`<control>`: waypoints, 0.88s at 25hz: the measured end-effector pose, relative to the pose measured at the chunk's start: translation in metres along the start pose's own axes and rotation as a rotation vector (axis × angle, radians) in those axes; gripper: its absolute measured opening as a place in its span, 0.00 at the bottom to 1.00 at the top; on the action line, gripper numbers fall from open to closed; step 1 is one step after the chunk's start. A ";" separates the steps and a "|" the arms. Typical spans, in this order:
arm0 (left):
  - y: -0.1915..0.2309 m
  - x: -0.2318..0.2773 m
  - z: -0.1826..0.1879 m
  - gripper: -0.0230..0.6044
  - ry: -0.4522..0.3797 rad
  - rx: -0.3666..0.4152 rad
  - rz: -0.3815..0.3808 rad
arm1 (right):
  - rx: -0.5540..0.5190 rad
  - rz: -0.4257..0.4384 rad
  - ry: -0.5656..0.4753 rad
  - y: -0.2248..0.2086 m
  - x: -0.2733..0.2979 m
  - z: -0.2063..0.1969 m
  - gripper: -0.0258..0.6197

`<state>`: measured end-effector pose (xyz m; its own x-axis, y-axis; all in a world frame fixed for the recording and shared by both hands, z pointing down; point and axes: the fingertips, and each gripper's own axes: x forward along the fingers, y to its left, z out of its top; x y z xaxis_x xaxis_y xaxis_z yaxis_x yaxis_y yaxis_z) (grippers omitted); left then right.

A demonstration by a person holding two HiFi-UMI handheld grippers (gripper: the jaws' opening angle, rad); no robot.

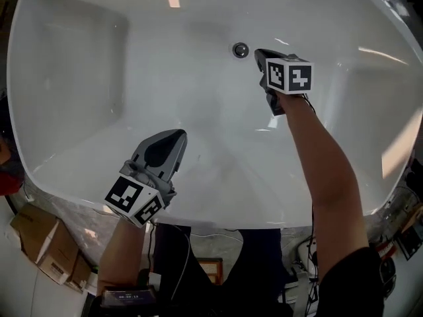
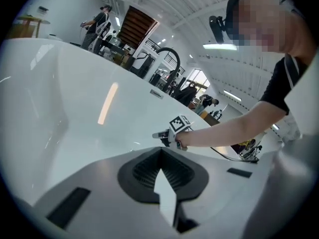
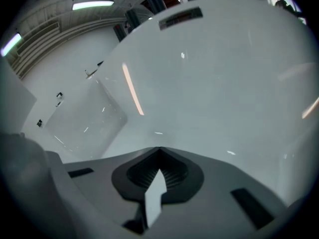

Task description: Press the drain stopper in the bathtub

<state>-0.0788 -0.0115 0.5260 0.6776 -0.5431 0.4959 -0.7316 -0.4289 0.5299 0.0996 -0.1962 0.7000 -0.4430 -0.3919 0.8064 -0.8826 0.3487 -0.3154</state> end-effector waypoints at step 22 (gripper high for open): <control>-0.162 -0.082 0.139 0.05 -0.055 0.143 -0.138 | 0.090 0.111 -0.332 0.110 -0.324 0.072 0.06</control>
<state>-0.0266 0.0021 0.3035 0.7701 -0.5088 0.3848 -0.6377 -0.5982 0.4854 0.1347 -0.0919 0.3684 -0.5505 -0.6162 0.5633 -0.8303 0.3337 -0.4463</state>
